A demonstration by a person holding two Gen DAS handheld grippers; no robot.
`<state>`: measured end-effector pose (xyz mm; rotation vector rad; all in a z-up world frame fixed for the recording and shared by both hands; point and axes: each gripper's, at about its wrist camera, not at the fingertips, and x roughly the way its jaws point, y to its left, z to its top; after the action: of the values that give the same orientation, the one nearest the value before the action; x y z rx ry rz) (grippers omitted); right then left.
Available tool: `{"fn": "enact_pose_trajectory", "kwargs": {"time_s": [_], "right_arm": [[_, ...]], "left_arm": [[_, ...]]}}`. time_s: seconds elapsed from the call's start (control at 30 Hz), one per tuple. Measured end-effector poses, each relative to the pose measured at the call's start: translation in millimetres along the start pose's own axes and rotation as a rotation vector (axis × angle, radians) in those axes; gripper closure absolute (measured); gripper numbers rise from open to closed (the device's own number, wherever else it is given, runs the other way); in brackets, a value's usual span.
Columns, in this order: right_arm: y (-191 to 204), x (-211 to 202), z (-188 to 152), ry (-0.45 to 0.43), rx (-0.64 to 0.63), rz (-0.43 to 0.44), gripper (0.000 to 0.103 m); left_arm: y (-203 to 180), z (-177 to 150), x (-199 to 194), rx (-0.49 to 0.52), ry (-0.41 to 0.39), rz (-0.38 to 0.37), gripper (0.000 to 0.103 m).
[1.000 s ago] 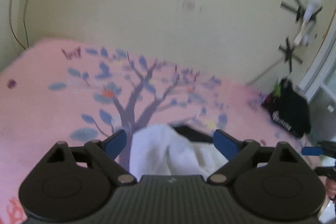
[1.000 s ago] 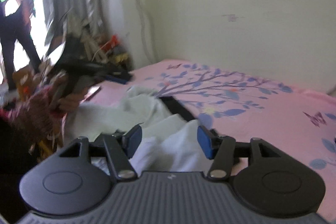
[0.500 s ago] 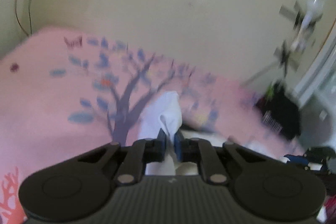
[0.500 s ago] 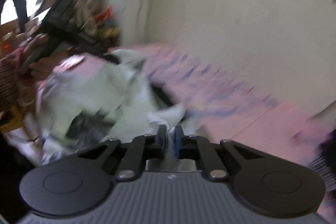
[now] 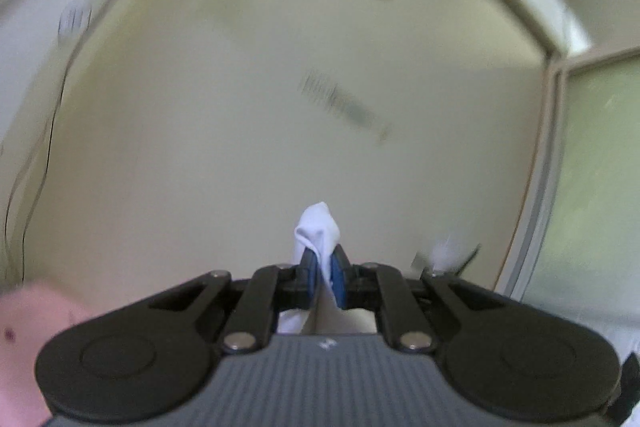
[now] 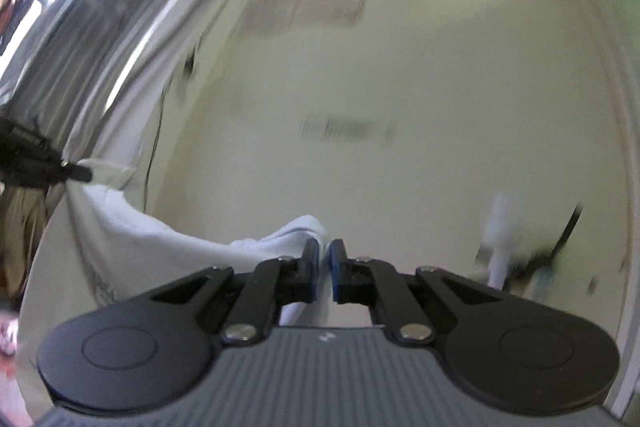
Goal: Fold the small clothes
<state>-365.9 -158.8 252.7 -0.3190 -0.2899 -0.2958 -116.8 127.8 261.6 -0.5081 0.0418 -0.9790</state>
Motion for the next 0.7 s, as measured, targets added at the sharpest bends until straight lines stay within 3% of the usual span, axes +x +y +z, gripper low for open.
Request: {"fn": "enact_pose_trajectory", "kwargs": {"time_s": [0.17, 0.37, 0.43, 0.53, 0.7], "right_arm": [[-4.7, -24.0, 61.2, -0.188, -0.040, -0.051, 0.103], [-14.9, -21.9, 102.9, -0.262, -0.077, -0.094, 0.103], [-19.1, -14.0, 110.8, -0.245, -0.067, -0.096, 0.103], [-29.3, 11.6, 102.4, -0.182, -0.047, -0.097, 0.103], [-45.3, 70.4, 46.4, -0.014, -0.002, -0.101, 0.103]], "left_arm": [[-57.4, 23.6, -39.0, 0.080, -0.227, -0.006, 0.095], [-102.3, 43.3, -33.9, 0.199, -0.368, 0.029, 0.094], [-109.8, 46.8, -16.1, 0.227, -0.379, 0.057, 0.094], [-105.5, 44.1, 19.7, 0.230, -0.330, 0.097, 0.094], [-59.9, 12.0, 104.9, 0.190, -0.178, 0.207, 0.093]]}}
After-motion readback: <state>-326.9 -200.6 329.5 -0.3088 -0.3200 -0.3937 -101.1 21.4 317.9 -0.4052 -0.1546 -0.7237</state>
